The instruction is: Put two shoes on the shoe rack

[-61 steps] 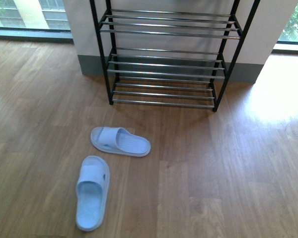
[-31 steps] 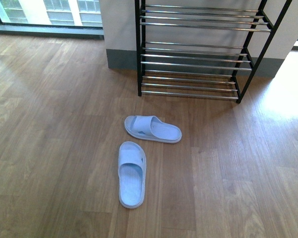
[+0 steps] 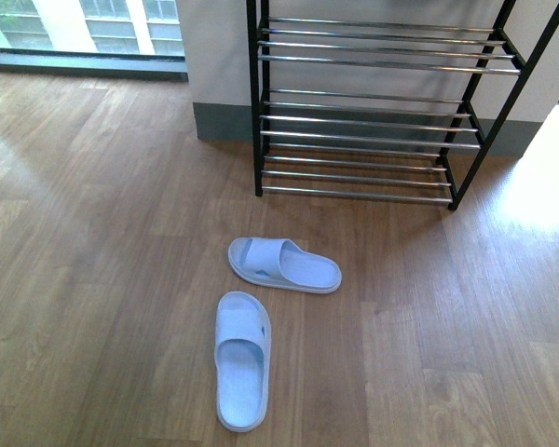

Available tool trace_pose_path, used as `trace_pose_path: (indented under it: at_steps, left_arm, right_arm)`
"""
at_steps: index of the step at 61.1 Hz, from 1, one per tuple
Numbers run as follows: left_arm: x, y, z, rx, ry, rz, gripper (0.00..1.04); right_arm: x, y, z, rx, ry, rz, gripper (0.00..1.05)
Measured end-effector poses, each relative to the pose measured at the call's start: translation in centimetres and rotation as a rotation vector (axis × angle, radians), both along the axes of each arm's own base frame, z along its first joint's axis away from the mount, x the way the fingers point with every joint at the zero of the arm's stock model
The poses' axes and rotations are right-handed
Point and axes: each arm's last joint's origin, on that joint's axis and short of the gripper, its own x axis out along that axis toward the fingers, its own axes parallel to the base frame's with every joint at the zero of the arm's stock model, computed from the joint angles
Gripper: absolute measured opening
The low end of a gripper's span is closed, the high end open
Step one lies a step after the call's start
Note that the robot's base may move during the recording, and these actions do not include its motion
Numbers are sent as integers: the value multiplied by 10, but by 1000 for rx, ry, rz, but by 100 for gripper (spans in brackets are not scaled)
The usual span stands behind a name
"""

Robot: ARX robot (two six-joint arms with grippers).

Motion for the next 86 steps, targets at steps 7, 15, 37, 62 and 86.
trace_pose_path:
  at_steps: [7,15,37,62,86]
  left_arm:
    - [0,0,0,0,0,0,95]
    - [0,0,0,0,0,0,95]
    - [0,0,0,0,0,0,95]
    - [0,0,0,0,0,0,95]
    - [0,0,0,0,0,0,95]
  right_arm:
    - [0,0,0,0,0,0,95]
    - [0,0,0,0,0,0,95]
    - [0,0,0,0,0,0,95]
    - [0,0,0,0,0,0,95]
    - [0,0,0,0,0,0,95]
